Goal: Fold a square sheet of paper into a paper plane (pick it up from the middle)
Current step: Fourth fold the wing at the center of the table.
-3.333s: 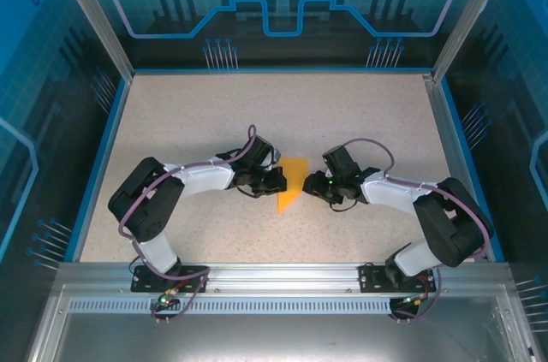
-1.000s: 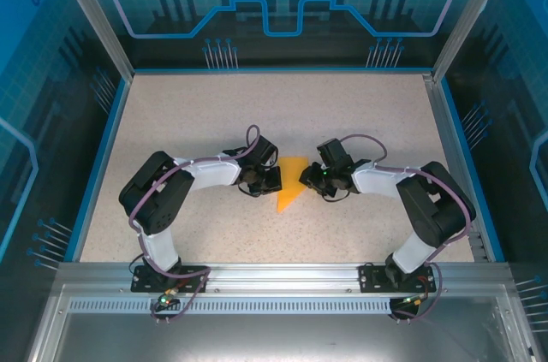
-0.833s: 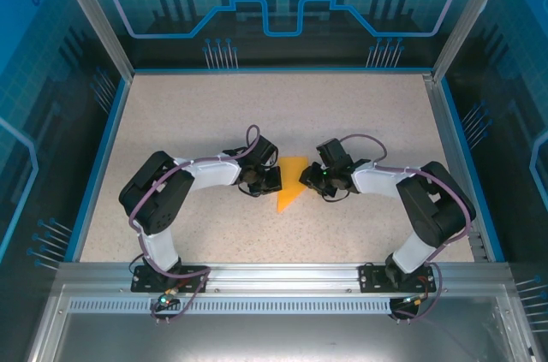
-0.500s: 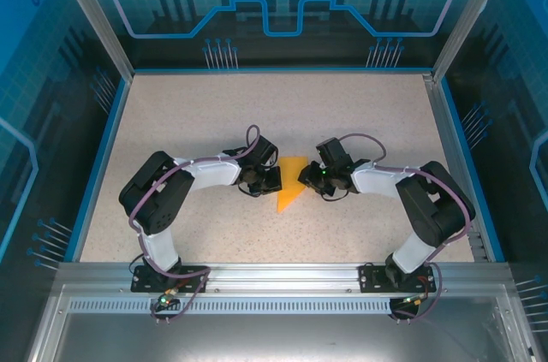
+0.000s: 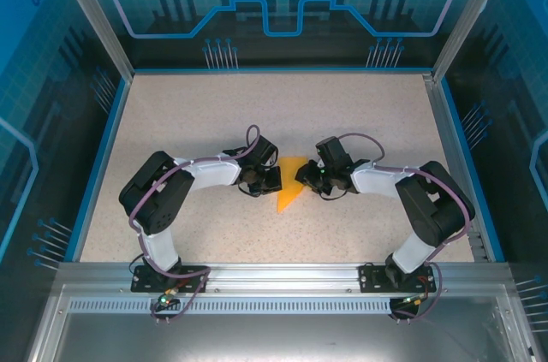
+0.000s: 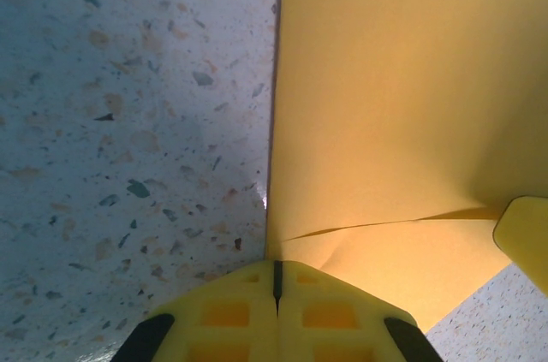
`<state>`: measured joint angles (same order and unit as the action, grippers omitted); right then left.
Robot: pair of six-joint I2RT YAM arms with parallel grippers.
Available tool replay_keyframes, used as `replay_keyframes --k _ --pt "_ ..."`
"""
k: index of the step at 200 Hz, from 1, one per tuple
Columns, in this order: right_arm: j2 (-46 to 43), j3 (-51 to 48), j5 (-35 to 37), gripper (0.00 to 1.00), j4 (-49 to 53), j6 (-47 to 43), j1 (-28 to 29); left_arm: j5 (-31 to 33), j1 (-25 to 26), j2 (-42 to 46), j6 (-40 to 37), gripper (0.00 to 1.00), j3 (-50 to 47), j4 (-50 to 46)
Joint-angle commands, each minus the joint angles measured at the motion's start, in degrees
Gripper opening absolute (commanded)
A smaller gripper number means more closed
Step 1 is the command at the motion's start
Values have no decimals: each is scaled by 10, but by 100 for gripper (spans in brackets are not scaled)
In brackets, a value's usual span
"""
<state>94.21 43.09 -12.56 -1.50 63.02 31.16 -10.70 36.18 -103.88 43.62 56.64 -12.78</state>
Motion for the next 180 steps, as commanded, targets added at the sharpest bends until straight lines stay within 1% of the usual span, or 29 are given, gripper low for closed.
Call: replay_keyframes --k 1,47,86,101,123,139,180 --pt "8 -8 -21 29 -4 12 19 21 3 -20 2 1 -12 -35" --pt "17 -5 -26 29 -1 15 29 20 3 -19 2 1 -12 -36" --pt "31 3 -17 28 -3 0 6 19 3 -19 2 1 -12 -36" --pt "34 9 -15 26 0 -9 -2 17 3 -19 1 1 -12 -36" --pt "39 3 -41 22 -26 -11 -13 10 4 -18 -4 2 -7 -41" --pt "41 2 -52 17 -30 -9 -15 7 3 -12 -8 2 -3 -44" --pt "20 -26 -50 15 -47 2 -27 4 3 17 -29 4 7 -52"
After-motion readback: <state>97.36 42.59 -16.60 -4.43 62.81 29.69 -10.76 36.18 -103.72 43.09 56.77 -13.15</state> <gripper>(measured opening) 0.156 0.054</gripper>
